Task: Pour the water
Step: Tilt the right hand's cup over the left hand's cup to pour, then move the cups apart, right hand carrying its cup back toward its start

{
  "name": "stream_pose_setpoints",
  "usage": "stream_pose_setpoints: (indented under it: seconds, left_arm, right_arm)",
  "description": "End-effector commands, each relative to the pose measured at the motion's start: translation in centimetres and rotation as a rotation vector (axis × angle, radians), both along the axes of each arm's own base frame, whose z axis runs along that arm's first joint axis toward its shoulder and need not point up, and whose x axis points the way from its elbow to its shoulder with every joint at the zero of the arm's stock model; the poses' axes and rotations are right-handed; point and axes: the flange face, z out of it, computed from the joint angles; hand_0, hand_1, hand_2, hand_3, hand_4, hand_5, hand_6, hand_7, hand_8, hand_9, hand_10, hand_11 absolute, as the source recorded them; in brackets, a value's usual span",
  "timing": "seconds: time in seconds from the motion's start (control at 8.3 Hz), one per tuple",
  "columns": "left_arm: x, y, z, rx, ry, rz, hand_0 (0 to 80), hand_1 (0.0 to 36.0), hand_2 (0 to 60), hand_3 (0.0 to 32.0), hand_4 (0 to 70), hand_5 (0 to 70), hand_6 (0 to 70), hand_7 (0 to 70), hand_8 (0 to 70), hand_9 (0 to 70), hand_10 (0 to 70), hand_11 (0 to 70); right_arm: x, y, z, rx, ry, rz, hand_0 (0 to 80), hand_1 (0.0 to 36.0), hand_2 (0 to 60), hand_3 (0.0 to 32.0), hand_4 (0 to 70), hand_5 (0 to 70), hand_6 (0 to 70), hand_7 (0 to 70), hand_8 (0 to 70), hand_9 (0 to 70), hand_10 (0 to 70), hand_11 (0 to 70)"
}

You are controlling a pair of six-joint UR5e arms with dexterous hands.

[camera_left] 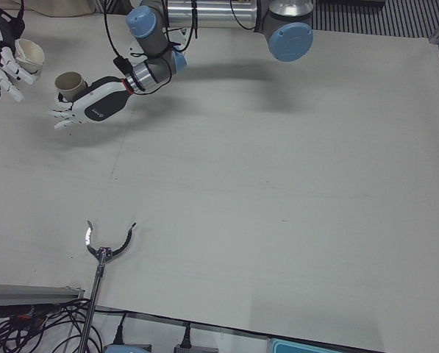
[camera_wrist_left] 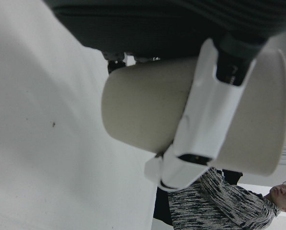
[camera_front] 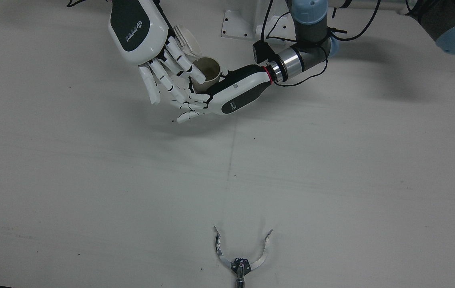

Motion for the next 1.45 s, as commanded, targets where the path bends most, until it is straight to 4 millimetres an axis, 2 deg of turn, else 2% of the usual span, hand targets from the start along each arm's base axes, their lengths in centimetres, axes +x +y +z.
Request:
stream_pose_setpoints:
  seconds: [0.0, 0.12, 0.24, 0.36, 0.48, 0.6, 0.72, 0.84, 0.96, 1.08, 1.2, 1.33]
  left_arm:
    - [0.2, 0.1, 0.5, -0.003, -0.008, 0.005, 80.0, 36.0, 60.0, 0.0, 70.0, 70.0, 25.7, 13.8, 8.9, 3.7, 13.9, 23.1]
    - [0.1, 0.0, 0.6, -0.004, -0.009, 0.004, 80.0, 36.0, 60.0, 0.0, 70.0, 70.0, 25.7, 13.7, 8.8, 3.7, 14.0, 23.1]
    - [0.0, -0.1, 0.7, -0.003, -0.011, 0.003, 80.0, 36.0, 60.0, 0.0, 70.0, 70.0, 25.6, 13.6, 8.8, 3.6, 14.0, 23.2]
    - [-0.5, -0.7, 0.6, -0.007, -0.004, -0.004, 80.0, 36.0, 60.0, 0.0, 70.0, 70.0, 25.6, 13.6, 8.8, 3.7, 14.0, 23.2]
    - [-1.8, -2.3, 0.2, -0.003, 0.005, -0.028, 80.0, 36.0, 60.0, 0.0, 70.0, 70.0, 25.7, 13.5, 8.8, 3.8, 14.0, 23.3]
    - [-3.1, -3.6, 1.9, -0.01, -0.018, -0.044, 80.0, 36.0, 60.0, 0.0, 70.0, 70.0, 25.4, 13.4, 8.7, 3.8, 14.0, 23.3]
    - [-5.7, -5.5, 6.9, -0.048, -0.048, -0.071, 80.0, 36.0, 60.0, 0.0, 70.0, 70.0, 25.0, 13.1, 8.6, 3.6, 13.9, 23.1]
    - [-8.2, -6.9, 9.8, -0.085, -0.059, -0.095, 80.0, 36.0, 60.0, 0.0, 70.0, 70.0, 24.0, 12.4, 8.5, 3.4, 13.7, 22.8]
    - [-11.0, -8.2, 12.6, -0.108, -0.07, -0.129, 80.0, 36.0, 60.0, 0.0, 70.0, 70.0, 24.1, 12.4, 8.3, 3.2, 13.7, 22.7]
    - [-13.1, -8.6, 16.3, -0.126, -0.087, -0.15, 80.0, 36.0, 60.0, 0.0, 70.0, 70.0, 24.3, 12.0, 8.5, 3.3, 13.8, 23.0]
    - [-15.7, -8.8, 21.0, -0.17, -0.102, -0.167, 80.0, 36.0, 60.0, 0.0, 70.0, 70.0, 24.4, 11.9, 8.4, 3.3, 13.9, 23.2]
    - [-19.8, -9.4, 25.8, -0.203, -0.122, -0.209, 80.0, 36.0, 60.0, 0.0, 70.0, 70.0, 24.5, 11.9, 8.7, 3.6, 14.0, 23.3]
  right_arm:
    - [1.0, 0.6, 0.1, -0.013, 0.069, 0.013, 80.0, 36.0, 53.5, 5.8, 0.0, 21.5, 45.2, 42.6, 11.9, 10.4, 0.0, 0.0]
    - [1.1, 0.5, 0.1, -0.015, 0.068, 0.018, 80.0, 36.0, 53.4, 6.8, 0.0, 21.6, 44.4, 41.4, 11.4, 9.6, 0.0, 0.0]
    - [1.4, 0.3, 0.0, -0.018, 0.061, 0.031, 80.0, 36.0, 54.0, 5.8, 0.0, 22.0, 46.9, 45.3, 11.9, 10.5, 0.0, 0.0]
    - [2.3, -0.4, 0.0, -0.037, 0.036, 0.075, 80.0, 36.0, 54.8, 4.4, 1.8, 22.0, 47.8, 45.9, 12.6, 11.5, 0.0, 0.0]
    - [3.2, -1.0, 0.2, -0.086, -0.034, 0.11, 80.0, 36.0, 54.5, 3.0, 2.0, 21.6, 48.0, 46.1, 13.6, 13.0, 0.0, 0.0]
    - [3.9, -1.8, 1.0, -0.149, -0.112, 0.145, 80.0, 36.0, 53.6, 0.0, 3.4, 20.5, 47.9, 44.2, 17.1, 17.6, 0.0, 0.0]
    - [5.5, -3.4, 2.0, -0.186, -0.156, 0.183, 79.3, 36.0, 52.7, 0.0, 7.1, 18.9, 45.9, 41.0, 20.1, 21.9, 0.0, 1.1]
    - [7.2, -5.0, 4.7, -0.253, -0.209, 0.199, 72.8, 36.0, 53.4, 0.0, 8.6, 18.6, 47.7, 42.9, 21.8, 24.7, 0.0, 2.8]
    - [7.7, -6.8, 8.3, -0.349, -0.288, 0.196, 67.7, 36.0, 52.4, 0.0, 9.9, 18.5, 49.2, 44.1, 24.7, 29.2, 0.4, 3.9]
    - [7.7, -8.6, 11.7, -0.439, -0.37, 0.193, 63.8, 35.1, 44.2, 0.0, 7.9, 17.7, 46.6, 41.4, 25.8, 30.7, 0.5, 3.9]
    - [8.9, -10.1, 13.5, -0.477, -0.416, 0.221, 62.8, 35.4, 47.0, 0.0, 3.9, 17.7, 45.4, 40.7, 26.8, 32.1, 0.0, 2.2]
    - [10.4, -10.5, 14.3, -0.484, -0.436, 0.246, 62.7, 35.8, 47.2, 0.0, 1.0, 17.8, 44.7, 40.3, 26.9, 32.1, 0.0, 1.0]
